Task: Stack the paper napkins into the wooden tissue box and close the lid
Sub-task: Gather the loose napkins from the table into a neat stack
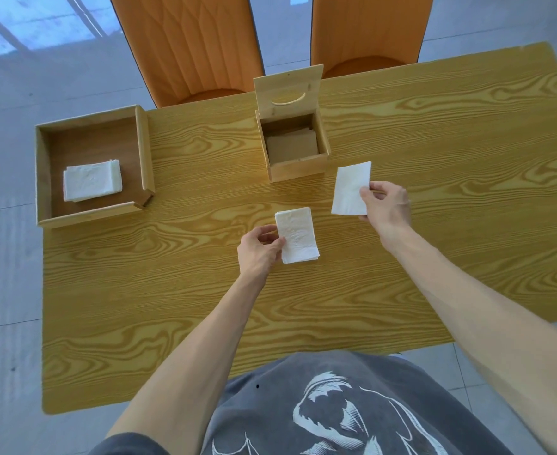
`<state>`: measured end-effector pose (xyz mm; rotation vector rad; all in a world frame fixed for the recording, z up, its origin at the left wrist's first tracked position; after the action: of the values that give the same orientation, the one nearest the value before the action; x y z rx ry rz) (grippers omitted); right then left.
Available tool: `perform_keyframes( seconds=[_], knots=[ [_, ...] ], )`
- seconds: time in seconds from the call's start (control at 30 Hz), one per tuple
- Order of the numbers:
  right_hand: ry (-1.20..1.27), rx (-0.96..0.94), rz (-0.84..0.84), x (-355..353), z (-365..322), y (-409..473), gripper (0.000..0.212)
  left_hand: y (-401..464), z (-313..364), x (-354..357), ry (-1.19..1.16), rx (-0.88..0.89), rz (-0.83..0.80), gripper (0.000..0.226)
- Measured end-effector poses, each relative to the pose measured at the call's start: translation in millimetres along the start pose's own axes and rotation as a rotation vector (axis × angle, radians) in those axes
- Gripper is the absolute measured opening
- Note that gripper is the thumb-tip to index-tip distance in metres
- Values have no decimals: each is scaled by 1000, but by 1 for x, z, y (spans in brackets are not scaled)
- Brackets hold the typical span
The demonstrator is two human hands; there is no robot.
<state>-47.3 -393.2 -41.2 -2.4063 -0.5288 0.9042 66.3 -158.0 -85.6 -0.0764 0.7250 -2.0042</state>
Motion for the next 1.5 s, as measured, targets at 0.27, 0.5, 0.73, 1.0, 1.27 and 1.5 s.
perform_keyframes(
  seconds=[0.27, 0.5, 0.73, 1.0, 1.27, 1.5],
  knots=[
    [51, -42, -330, 50, 18, -52, 21, 0, -2, -2, -47, 17, -5, 31],
    [-65, -7, -358, 71, 43, -62, 28, 0, -3, -1, -63, 25, -9, 32],
    [-136, -2, -259, 74, 48, -61, 25, 0, -3, -3, -61, 36, -9, 29],
    [-269, -24, -112, 76, 48, -63, 27, 1, -6, -2, -68, 18, 4, 27],
    [-400, -44, -14, 77, 47, -63, 43, 2, -5, 0, -27, 5, 23, 29],
    [-474, 0, -50, 79, 40, -61, 42, 1, -4, 0, -6, 31, -10, 33]
  ],
)
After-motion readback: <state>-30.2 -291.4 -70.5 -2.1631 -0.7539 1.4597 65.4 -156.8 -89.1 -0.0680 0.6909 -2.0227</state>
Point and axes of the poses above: each hand's wrist, its own y-axis towards the middle knuckle, its own x-axis out of the palm, z = x × y, the point moved 4 cm from there along y, towards the middle knuckle, and after that the axes turned 11 degrees about x, right-handed, at the moved point
